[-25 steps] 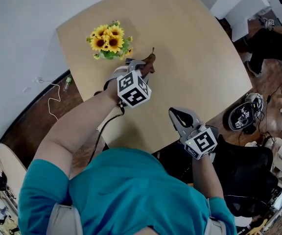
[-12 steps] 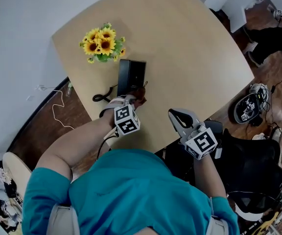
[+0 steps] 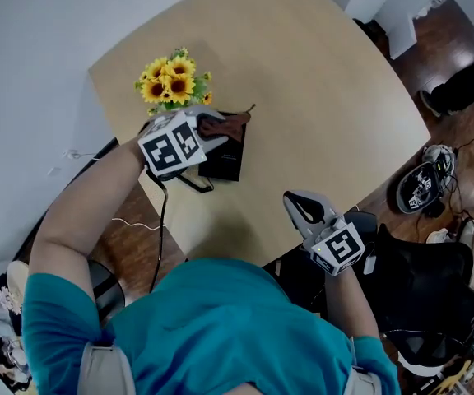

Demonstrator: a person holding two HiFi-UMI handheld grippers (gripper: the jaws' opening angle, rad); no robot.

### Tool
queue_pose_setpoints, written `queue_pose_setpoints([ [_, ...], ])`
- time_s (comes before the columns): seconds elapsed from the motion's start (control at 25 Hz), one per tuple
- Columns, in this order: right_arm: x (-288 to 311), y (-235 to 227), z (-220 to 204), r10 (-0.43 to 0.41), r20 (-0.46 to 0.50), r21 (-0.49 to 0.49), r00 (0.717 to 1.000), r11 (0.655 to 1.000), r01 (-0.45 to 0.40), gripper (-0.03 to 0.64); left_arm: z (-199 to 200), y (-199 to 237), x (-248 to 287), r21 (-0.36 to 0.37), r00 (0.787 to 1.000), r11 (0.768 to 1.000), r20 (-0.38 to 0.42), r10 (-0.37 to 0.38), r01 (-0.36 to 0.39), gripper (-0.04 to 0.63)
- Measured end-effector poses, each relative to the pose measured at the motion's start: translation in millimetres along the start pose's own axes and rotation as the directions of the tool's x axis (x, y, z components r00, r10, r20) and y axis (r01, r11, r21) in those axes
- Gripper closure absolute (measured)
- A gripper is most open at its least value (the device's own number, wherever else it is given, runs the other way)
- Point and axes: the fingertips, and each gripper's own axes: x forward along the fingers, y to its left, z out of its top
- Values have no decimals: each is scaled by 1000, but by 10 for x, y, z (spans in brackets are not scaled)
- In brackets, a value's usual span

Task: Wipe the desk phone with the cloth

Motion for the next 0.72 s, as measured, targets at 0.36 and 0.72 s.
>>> queue_pose_setpoints([
  [0.36, 63, -287, -133, -28, -22, 46, 999, 999, 29, 615, -12, 743, 497, 28, 921, 942, -219, -321, 335, 482],
  [0.72, 106, -554, -307, -66, -41, 64, 997, 996, 69, 615, -325, 782, 1133, 3, 794, 870, -412, -448, 493, 485],
])
